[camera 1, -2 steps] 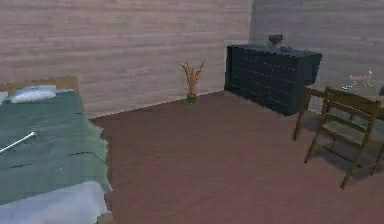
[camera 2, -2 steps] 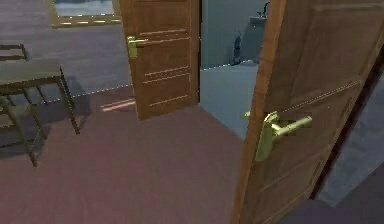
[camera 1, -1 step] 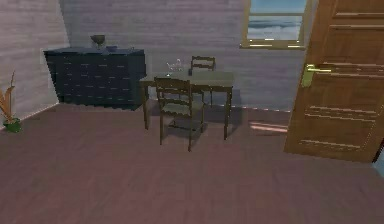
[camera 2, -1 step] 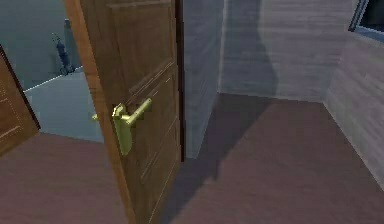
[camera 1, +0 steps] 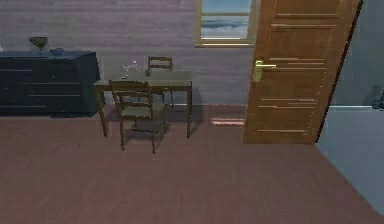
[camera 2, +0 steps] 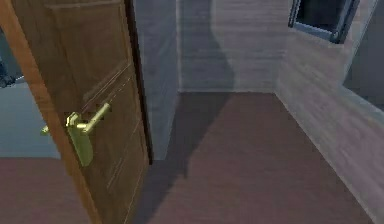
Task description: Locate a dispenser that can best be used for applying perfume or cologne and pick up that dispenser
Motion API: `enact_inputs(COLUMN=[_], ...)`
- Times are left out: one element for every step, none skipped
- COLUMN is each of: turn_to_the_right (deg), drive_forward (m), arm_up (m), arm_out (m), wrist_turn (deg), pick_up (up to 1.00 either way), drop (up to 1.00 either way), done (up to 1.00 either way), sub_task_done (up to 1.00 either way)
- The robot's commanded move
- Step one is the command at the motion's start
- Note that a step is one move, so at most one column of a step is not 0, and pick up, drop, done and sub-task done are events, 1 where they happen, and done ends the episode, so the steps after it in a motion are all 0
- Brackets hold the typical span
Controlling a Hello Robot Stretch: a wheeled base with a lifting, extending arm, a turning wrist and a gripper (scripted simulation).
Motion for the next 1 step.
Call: enact_inputs(turn_to_the_right=[0.0], drive_forward=[0.65], arm_up=[0.00], arm_out=[0.00], wrist_turn=[0.0], pick_up=[0.00], drop=[0.00], done=[0.00], sub_task_done=[0.00])
